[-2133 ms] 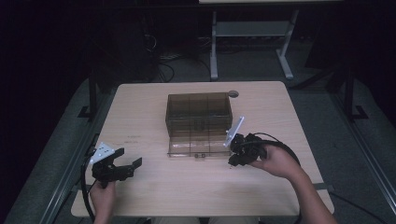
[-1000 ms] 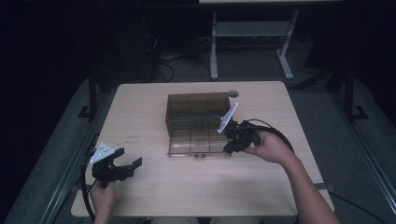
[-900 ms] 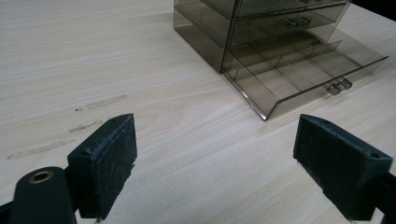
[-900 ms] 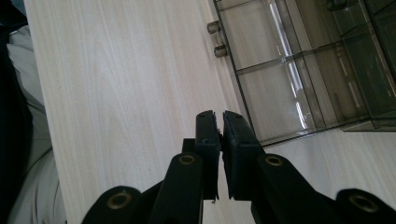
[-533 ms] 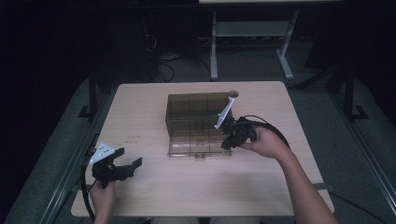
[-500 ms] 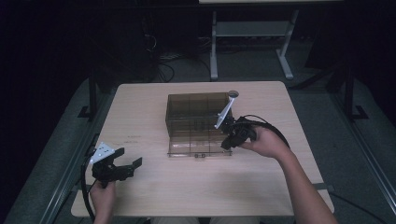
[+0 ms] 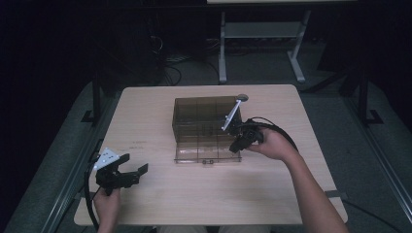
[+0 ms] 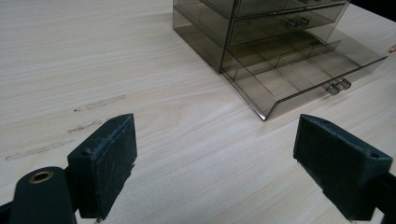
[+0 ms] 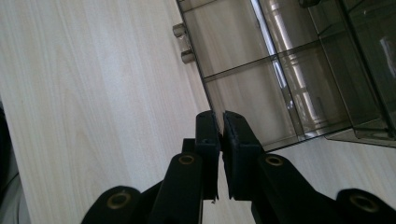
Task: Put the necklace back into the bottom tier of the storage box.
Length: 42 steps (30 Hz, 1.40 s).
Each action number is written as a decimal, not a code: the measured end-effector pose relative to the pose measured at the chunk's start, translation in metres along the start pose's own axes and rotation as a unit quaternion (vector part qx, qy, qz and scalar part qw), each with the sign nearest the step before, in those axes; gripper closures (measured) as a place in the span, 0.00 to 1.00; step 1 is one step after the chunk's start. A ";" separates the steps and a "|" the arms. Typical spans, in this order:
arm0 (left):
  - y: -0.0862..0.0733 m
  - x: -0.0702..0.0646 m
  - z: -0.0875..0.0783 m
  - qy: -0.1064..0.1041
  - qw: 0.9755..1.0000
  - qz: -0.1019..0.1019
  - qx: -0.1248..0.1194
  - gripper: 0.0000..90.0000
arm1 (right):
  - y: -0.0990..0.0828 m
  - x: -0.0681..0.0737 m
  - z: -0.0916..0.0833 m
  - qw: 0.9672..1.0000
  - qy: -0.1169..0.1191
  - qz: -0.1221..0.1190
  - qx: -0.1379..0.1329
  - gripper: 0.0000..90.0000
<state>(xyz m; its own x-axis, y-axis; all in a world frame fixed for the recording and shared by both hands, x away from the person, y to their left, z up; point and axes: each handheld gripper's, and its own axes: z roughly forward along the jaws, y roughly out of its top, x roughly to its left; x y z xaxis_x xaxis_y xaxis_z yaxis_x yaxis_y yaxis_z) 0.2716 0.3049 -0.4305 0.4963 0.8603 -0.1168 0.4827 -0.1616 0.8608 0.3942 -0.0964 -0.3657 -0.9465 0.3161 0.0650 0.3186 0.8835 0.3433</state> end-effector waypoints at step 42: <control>0.000 0.001 0.000 -0.002 1.000 0.001 -0.001 0.14 | 0.012 -0.028 0.032 0.999 -0.001 0.025 0.026 0.93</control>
<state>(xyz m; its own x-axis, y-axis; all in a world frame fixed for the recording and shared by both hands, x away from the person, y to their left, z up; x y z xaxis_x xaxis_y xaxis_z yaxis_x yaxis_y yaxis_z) 0.2723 0.3053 -0.4308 0.4998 0.8582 -0.1172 0.4810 -0.1624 0.8616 0.4265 -0.0838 -0.3937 -0.9290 0.3617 0.0784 0.3683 0.8831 0.2906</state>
